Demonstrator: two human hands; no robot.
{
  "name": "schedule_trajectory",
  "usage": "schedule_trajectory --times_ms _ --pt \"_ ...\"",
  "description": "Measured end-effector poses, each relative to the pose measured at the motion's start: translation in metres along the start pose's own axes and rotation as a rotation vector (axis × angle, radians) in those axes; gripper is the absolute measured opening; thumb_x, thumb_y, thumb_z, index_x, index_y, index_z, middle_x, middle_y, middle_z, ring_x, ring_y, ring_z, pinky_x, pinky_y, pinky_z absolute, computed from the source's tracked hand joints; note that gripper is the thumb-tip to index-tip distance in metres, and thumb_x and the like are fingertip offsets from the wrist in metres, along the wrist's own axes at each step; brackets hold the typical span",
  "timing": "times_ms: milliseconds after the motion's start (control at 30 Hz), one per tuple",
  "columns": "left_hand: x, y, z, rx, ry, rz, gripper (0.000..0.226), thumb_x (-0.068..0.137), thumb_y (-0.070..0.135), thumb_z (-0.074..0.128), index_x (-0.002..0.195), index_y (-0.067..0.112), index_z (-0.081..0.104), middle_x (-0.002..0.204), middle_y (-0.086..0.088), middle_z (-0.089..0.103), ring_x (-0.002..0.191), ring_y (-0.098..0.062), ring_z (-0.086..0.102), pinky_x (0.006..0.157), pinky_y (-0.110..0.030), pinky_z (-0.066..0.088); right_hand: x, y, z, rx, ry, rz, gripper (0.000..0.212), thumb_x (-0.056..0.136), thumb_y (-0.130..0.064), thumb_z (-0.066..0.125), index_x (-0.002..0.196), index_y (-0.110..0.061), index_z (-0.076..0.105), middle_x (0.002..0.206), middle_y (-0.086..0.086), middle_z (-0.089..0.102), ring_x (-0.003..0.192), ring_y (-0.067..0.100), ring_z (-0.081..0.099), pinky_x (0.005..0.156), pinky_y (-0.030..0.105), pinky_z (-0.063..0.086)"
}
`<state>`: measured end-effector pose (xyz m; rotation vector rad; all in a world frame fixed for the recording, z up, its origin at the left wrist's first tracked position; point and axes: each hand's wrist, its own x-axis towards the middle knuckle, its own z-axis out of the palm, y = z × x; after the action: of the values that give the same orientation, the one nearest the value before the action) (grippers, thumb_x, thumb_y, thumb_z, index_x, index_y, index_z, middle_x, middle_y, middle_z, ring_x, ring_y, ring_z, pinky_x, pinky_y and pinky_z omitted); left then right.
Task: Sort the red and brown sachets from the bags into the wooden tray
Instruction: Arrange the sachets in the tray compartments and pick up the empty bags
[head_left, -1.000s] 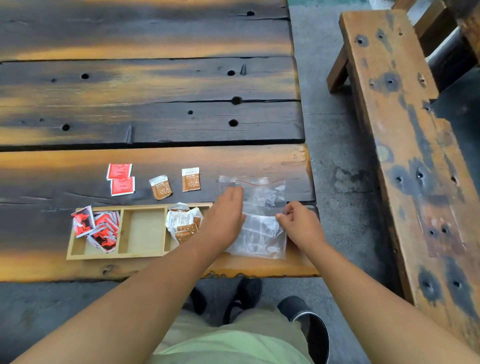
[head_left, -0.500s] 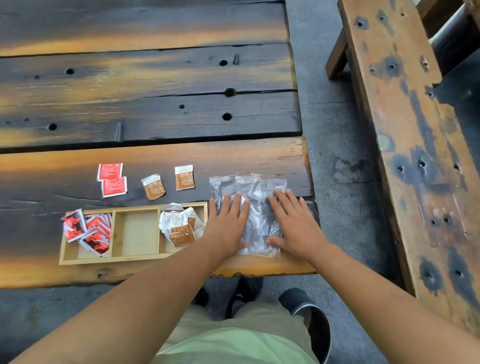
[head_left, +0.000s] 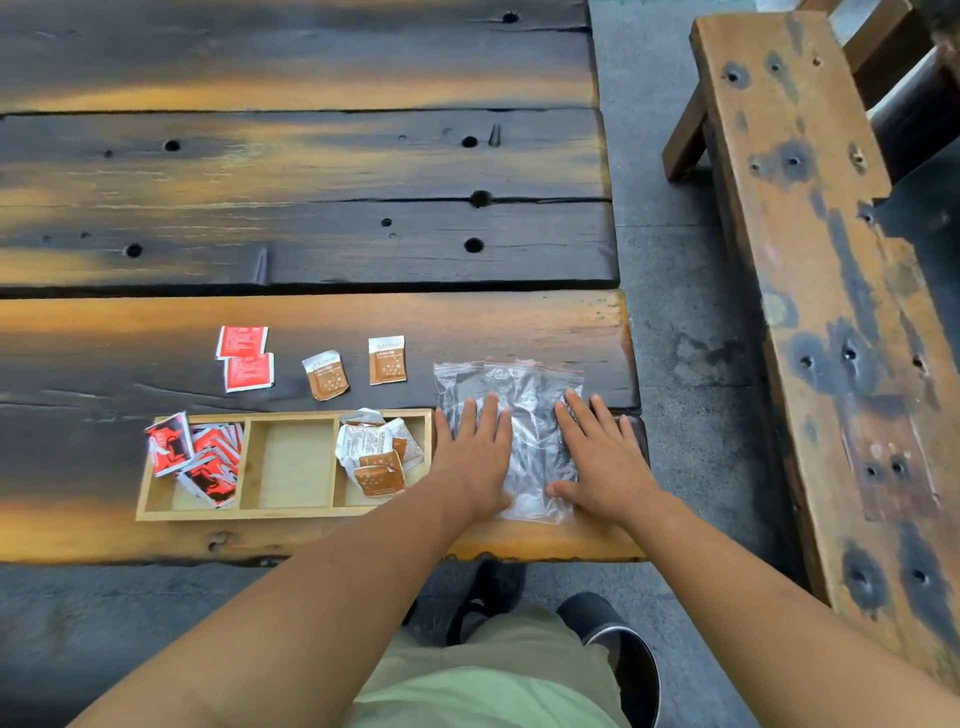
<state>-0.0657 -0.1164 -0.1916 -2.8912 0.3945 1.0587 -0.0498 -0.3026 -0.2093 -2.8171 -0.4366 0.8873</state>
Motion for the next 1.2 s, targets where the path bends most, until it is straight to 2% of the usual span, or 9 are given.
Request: schedule_trajectory --times_ms 200,300,400,500,667,833,933,1033,1200 --pt "-0.049 -0.021 -0.004 -0.146 0.250 0.053 0.072 0.097 0.037 0.053 0.155 0.014 0.017 0.165 -0.014 0.004 0.152 -0.033 0.003 0.122 -0.056 0.007 -0.017 -0.051 -0.015 0.216 0.139 -0.073 0.089 0.089 -0.051 0.063 0.158 -0.021 0.014 0.168 0.000 0.004 0.155 0.024 -0.002 0.126 0.045 0.008" --pt "-0.074 -0.052 0.000 -0.243 0.393 0.019 0.055 0.092 0.023 0.053 0.144 0.010 0.040 0.153 -0.017 0.032 0.144 -0.037 0.028 0.118 -0.051 0.024 -0.019 -0.092 -0.019 0.337 0.176 -0.123 0.072 0.091 -0.038 0.065 0.152 -0.017 0.032 0.162 0.002 0.023 0.151 0.021 0.021 0.121 0.035 0.025" --pt "-0.089 -0.088 0.012 -0.320 0.541 0.013 0.044 0.080 0.012 0.061 0.124 0.006 0.057 0.133 -0.016 0.051 0.123 -0.037 0.050 0.104 -0.045 0.041 -0.020 -0.132 -0.022 0.403 0.231 -0.164 0.057 0.092 -0.031 0.065 0.143 -0.016 0.045 0.143 0.000 0.045 0.127 0.018 0.051 0.103 0.030 0.042" --pt "-0.100 -0.117 0.023 -0.369 0.556 0.003 0.047 0.083 0.010 0.064 0.129 0.007 0.055 0.140 -0.015 0.049 0.127 -0.034 0.050 0.104 -0.043 0.044 -0.018 -0.167 -0.024 0.463 0.216 -0.148 0.048 0.093 -0.033 0.063 0.137 -0.022 0.049 0.130 -0.005 0.053 0.106 0.016 0.062 0.090 0.032 0.049" --pt "-0.105 -0.150 0.046 -0.294 0.511 0.126 0.064 0.080 0.014 0.072 0.139 0.005 0.048 0.149 -0.016 0.046 0.132 -0.032 0.051 0.108 -0.041 0.043 -0.010 -0.202 -0.017 0.419 0.098 -0.043 0.057 0.090 -0.035 0.065 0.139 -0.019 0.041 0.135 0.001 0.054 0.119 0.022 0.057 0.096 0.037 0.049" --pt "-0.102 -0.164 0.065 -0.225 0.345 0.173 0.061 0.100 0.023 0.045 0.156 0.012 0.023 0.166 -0.007 0.011 0.153 -0.022 0.012 0.123 -0.048 0.017 -0.002 -0.219 -0.009 0.396 0.093 0.036 0.064 0.091 -0.029 0.066 0.146 -0.018 0.035 0.144 0.002 0.049 0.126 0.022 0.054 0.099 0.036 0.046" --pt "-0.102 -0.167 0.069 -0.171 0.353 0.205 0.058 0.101 0.027 0.041 0.155 0.012 0.026 0.166 -0.006 0.015 0.153 -0.023 0.012 0.122 -0.051 0.018 0.003 -0.224 -0.006 0.382 0.125 0.083 0.058 0.091 -0.025 0.065 0.142 -0.020 0.038 0.136 0.001 0.056 0.117 0.021 0.058 0.089 0.034 0.047" --pt "-0.098 -0.171 0.071 -0.168 0.331 0.222 0.062 0.100 0.042 0.026 0.155 0.013 0.028 0.165 -0.004 0.019 0.153 -0.020 0.015 0.121 -0.052 0.021 0.007 -0.225 -0.003 0.379 0.137 0.115 0.050 0.091 -0.024 0.065 0.135 -0.021 0.042 0.112 0.002 0.066 0.102 0.024 0.064 0.077 0.036 0.048" --pt "-0.096 -0.177 0.061 -0.262 0.265 0.271 0.076 0.095 0.063 0.018 0.157 0.018 0.020 0.167 0.003 0.011 0.153 -0.012 0.005 0.122 -0.044 0.011 0.011 -0.222 -0.003 0.322 0.110 0.094 0.056 0.091 -0.031 0.064 0.142 -0.019 0.044 0.121 0.005 0.067 0.109 0.025 0.064 0.087 0.039 0.052"
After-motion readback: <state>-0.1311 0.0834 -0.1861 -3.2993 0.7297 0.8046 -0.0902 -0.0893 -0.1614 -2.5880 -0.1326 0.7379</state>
